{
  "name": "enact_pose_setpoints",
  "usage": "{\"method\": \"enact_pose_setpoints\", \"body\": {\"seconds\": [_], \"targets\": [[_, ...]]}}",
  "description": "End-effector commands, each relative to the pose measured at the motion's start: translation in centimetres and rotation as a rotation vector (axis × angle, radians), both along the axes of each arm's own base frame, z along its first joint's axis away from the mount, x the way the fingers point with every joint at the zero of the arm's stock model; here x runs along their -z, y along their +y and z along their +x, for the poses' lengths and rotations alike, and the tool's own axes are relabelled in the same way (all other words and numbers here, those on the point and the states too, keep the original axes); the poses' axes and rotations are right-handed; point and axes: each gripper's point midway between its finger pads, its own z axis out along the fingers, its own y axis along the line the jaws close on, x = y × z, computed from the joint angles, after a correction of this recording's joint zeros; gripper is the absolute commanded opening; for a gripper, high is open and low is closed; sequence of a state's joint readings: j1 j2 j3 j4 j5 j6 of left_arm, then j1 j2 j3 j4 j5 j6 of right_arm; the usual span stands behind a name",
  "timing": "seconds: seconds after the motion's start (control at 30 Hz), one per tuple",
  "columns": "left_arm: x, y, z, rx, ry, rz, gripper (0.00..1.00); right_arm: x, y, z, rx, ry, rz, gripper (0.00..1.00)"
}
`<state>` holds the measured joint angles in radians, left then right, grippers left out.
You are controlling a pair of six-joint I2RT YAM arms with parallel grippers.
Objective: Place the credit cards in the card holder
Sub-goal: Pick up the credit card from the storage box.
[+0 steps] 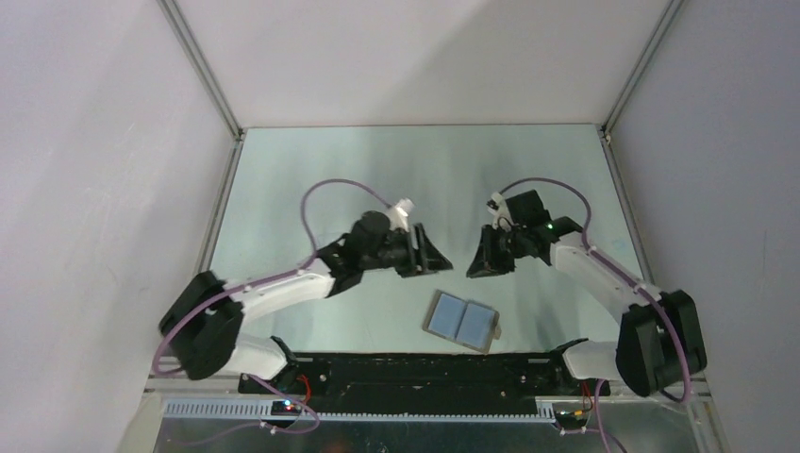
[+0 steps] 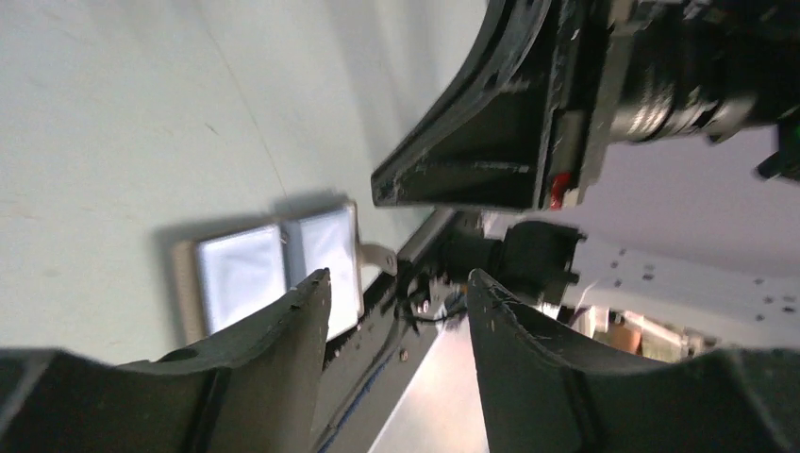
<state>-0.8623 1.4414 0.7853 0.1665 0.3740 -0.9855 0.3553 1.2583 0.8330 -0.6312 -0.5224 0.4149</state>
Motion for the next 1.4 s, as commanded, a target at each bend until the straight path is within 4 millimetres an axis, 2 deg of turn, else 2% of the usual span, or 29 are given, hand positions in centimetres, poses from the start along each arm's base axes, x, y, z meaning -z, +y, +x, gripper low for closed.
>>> {"method": "enact_pose_setpoints", "body": {"seconds": [0.0, 0.03, 0.07, 0.1, 0.13, 0.17, 0.2, 0.23, 0.27, 0.3, 0.33, 0.37, 0.4, 0.43, 0.53, 0.57, 0.7, 0.87, 1.17, 1.27, 1.37], "targets": [[-3.0, 5.4, 4.2, -0.16, -0.104, -0.083, 0.6, -2.6, 4.3, 3.3, -0.059, -0.082, 0.057, 0.17], [-2.3, 6.6, 4.6, -0.191, -0.09, -0.073, 0.6, -2.8, 4.9, 3.7, -0.067, -0.09, 0.063, 0.17], [-2.4, 8.5, 6.0, -0.252, -0.09, -0.069, 0.6, -2.9, 6.0, 4.4, -0.082, -0.087, 0.065, 0.18], [-1.9, 9.6, 6.5, -0.276, -0.084, -0.052, 0.59, -2.9, 6.6, 4.9, -0.089, -0.091, 0.07, 0.19], [-1.4, 11.4, 7.6, -0.326, -0.065, -0.026, 0.59, -3.0, 7.7, 5.8, -0.099, -0.084, 0.075, 0.21], [-1.5, 12.3, 8.3, -0.339, -0.084, 0.003, 0.59, -3.1, 8.3, 6.3, -0.107, -0.086, 0.088, 0.23], [0.1, 14.1, 8.8, -0.386, -0.031, 0.08, 0.59, -3.2, 9.4, 7.2, -0.112, -0.083, 0.099, 0.25], [-0.3, 15.3, 9.9, -0.403, -0.067, 0.129, 0.59, -3.5, 10.1, 7.8, -0.12, -0.089, 0.117, 0.26], [1.3, 16.4, 9.8, -0.405, -0.037, 0.212, 0.59, -3.4, 11.1, 8.8, -0.121, -0.078, 0.127, 0.29], [1.1, 17.3, 10.4, -0.423, -0.025, 0.233, 0.58, -2.7, 11.9, 9.2, -0.126, -0.05, 0.138, 0.3], [1.4, 17.5, 10.9, -0.42, -0.013, 0.248, 0.57, -3.6, 12.8, 10.0, -0.136, -0.067, 0.16, 0.32], [2.2, 18.0, 11.2, -0.425, 0.022, 0.257, 0.56, -2.7, 13.5, 10.4, -0.139, -0.036, 0.167, 0.32], [2.3, 18.2, 11.7, -0.428, 0.027, 0.258, 0.54, -3.6, 14.4, 11.0, -0.15, -0.054, 0.184, 0.35], [3.2, 18.5, 11.9, -0.427, 0.059, 0.269, 0.52, -3.3, 15.4, 11.5, -0.16, -0.043, 0.188, 0.36], [4.0, 18.2, 12.7, -0.402, 0.084, 0.278, 0.46, -2.4, 16.7, 12.2, -0.173, -0.011, 0.167, 0.38], [4.8, 18.0, 12.8, -0.39, 0.113, 0.283, 0.42, -2.1, 17.4, 12.7, -0.178, -0.011, 0.16, 0.38], [6.2, 17.5, 13.2, -0.358, 0.155, 0.29, 0.38, -0.1, 18.1, 13.1, -0.178, 0.007, 0.111, 0.38], [7.6, 17.4, 13.2, -0.341, 0.184, 0.31, 0.36, 1.7, 18.7, 12.3, -0.196, 0.047, 0.096, 0.34], [9.3, 16.9, 12.8, -0.312, 0.214, 0.336, 0.29, 2.8, 18.7, 11.9, -0.201, 0.066, 0.072, 0.13], [9.3, 16.9, 12.9, -0.315, 0.207, 0.343, 0.22, 2.9, 18.7, 11.8, -0.204, 0.069, 0.072, 0.06], [9.3, 17.1, 13.1, -0.325, 0.195, 0.356, 0.16, 2.9, 18.7, 11.7, -0.205, 0.072, 0.072, 0.04]]}}
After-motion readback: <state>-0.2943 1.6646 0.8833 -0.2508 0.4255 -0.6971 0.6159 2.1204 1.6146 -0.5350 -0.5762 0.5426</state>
